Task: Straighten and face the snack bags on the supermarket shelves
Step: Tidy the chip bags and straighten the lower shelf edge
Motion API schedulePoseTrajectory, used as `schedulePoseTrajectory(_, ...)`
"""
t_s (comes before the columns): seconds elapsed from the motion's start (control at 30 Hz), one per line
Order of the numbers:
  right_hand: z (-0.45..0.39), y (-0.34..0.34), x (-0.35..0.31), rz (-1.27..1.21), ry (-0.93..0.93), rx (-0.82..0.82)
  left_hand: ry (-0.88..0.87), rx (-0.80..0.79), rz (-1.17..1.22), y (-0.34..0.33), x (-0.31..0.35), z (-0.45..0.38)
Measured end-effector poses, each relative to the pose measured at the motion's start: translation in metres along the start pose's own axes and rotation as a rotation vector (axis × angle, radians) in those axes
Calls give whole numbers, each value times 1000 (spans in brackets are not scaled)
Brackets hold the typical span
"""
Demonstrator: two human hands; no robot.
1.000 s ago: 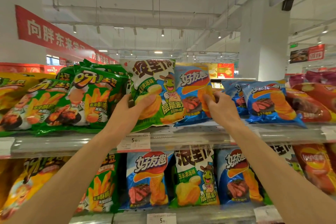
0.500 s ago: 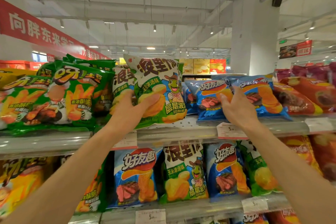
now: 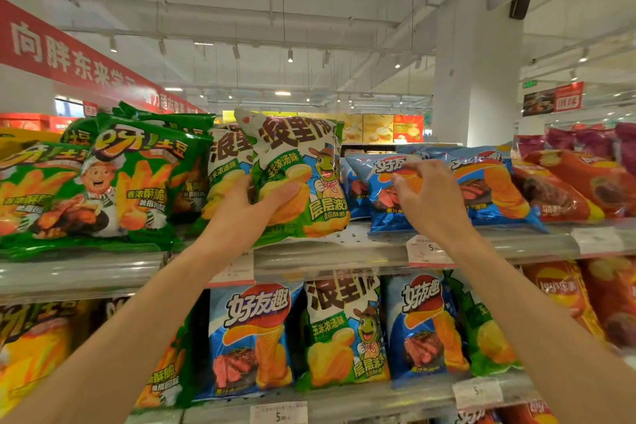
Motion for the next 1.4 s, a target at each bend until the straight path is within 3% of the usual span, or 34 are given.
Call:
schedulePoseTrajectory(0.17, 12, -18, -64, -480, 63, -436, 5, -8, -19, 0, 1, -3)
schedulePoseTrajectory(0.27, 18, -32, -86, -599, 39, -547, 7, -21, -18, 3, 0, -3)
schedulePoseTrajectory(0.47, 17, -41, -83, -643, -44, -459, -15, -74, -81, 17, 4, 1)
schedulePoseTrajectory(0.6, 6, -37, -66, -649, -145, -336, -256, 135, -412, 42, 9, -5)
schedulePoseTrajectory(0.77, 16, -47, -66, -390, -94, -413, -49, 64, -568, 47, -17, -17)
schedulePoseTrajectory(1.03, 21, -49, -81, -235, -32, -315, 87, 63, -592, 46, -20, -27)
schedulePoseTrajectory(1.33, 21, -53, -80, -99, 45, -330, 12, 90, -648, 46, -11, -20)
schedulePoseTrajectory(1.4, 19, -51, -80, -33, 76, -273, 8, 93, -680, 51, -9, -18)
Point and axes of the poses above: each hand's wrist, its own z-axis away from the middle knuckle, its own y-axis out of the back of the hand, x = y × z, the point moved 5 cm from there along -z, towards the middle knuckle, and after that the axes turned 15 degrees about z, right-handed, at the moved point
